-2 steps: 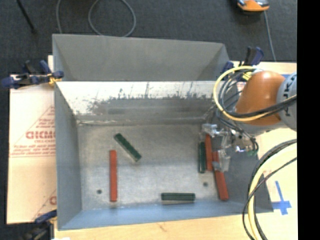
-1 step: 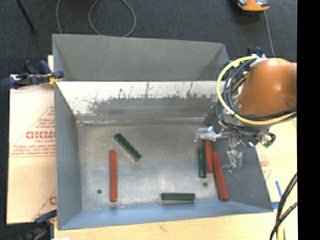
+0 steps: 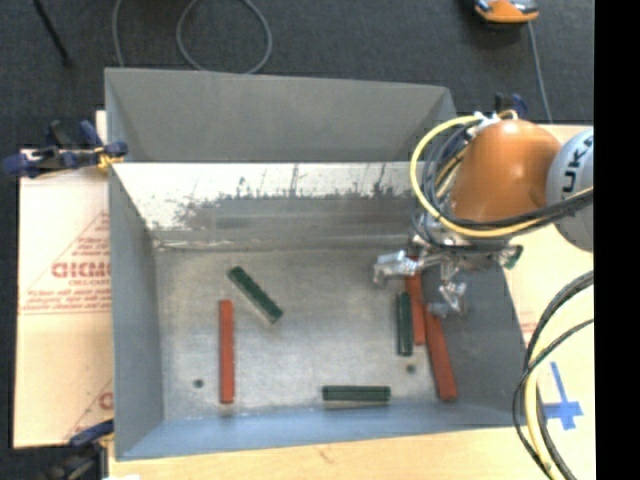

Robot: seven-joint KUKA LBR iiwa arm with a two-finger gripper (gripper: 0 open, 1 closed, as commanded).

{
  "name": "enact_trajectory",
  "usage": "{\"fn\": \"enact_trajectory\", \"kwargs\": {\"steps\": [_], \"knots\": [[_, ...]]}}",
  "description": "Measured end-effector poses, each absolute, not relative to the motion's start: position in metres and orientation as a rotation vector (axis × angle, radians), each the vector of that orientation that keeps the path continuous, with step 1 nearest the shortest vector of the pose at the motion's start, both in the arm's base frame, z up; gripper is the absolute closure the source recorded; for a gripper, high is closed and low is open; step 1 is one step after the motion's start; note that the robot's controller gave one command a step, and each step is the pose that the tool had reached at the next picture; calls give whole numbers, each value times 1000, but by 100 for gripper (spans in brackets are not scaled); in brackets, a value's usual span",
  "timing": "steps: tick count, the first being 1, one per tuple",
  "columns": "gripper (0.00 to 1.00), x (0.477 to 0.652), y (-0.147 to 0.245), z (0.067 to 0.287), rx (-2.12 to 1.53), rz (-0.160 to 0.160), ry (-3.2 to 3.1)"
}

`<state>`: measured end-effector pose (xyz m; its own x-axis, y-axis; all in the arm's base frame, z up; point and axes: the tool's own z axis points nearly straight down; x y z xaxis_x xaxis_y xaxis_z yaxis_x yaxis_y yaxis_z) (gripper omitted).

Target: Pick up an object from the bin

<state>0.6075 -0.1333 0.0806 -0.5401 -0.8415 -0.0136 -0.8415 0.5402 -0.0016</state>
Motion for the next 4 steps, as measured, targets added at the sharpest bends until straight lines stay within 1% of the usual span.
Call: {"fn": "enact_trajectory", "kwargs": {"steps": [1, 2, 3, 4], "knots": [[0, 635, -136, 75, -1956, 12, 2445], [0, 644, -141, 75, -1962, 13, 2441], [0, 648, -143, 74, -2059, 10, 2360], [100, 651, -141, 77, -2049, 6, 2358]]}}
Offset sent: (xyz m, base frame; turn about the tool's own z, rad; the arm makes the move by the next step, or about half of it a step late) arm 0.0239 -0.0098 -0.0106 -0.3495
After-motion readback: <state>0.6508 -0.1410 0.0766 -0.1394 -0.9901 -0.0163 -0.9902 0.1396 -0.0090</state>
